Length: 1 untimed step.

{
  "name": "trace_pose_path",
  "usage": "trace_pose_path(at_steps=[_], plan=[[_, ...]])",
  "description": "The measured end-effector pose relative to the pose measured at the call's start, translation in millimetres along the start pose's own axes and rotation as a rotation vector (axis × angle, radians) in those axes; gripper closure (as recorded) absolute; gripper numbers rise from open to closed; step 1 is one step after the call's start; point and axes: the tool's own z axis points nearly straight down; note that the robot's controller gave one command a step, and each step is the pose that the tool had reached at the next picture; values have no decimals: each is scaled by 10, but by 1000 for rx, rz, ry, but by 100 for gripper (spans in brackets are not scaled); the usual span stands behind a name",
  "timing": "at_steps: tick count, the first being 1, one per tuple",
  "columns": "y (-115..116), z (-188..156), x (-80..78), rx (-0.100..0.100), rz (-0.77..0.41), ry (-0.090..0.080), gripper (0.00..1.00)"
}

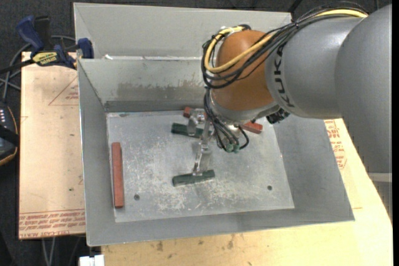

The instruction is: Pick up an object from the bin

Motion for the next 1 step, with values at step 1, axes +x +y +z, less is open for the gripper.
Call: trace_pose_path(at_steps=[1], plan=[[335, 27, -349, -1, -323, -4, 0]])
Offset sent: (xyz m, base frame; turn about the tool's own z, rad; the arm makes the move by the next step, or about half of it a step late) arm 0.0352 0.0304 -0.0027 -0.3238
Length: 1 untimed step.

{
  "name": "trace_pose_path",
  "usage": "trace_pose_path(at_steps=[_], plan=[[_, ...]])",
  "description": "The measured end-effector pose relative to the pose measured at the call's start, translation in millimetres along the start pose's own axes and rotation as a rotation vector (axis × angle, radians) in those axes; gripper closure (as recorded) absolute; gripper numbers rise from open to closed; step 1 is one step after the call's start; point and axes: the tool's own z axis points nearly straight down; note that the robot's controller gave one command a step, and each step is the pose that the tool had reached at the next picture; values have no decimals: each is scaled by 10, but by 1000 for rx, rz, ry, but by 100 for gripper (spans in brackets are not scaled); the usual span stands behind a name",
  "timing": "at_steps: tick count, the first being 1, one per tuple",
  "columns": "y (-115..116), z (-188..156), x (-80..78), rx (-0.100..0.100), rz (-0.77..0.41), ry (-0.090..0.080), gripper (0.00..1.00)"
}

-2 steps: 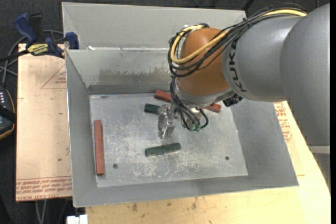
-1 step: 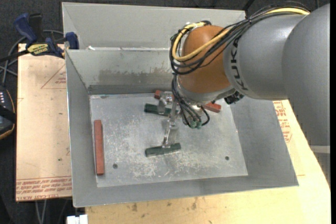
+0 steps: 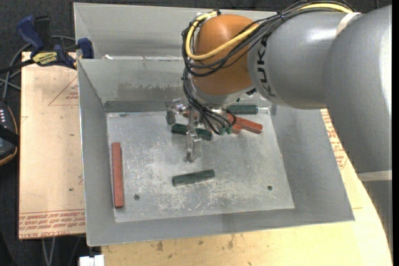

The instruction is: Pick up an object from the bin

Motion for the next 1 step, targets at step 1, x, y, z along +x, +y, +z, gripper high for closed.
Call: trace_pose_path(at_steps=[1], plan=[[-636, 563, -65, 1, -197, 2, 0]])
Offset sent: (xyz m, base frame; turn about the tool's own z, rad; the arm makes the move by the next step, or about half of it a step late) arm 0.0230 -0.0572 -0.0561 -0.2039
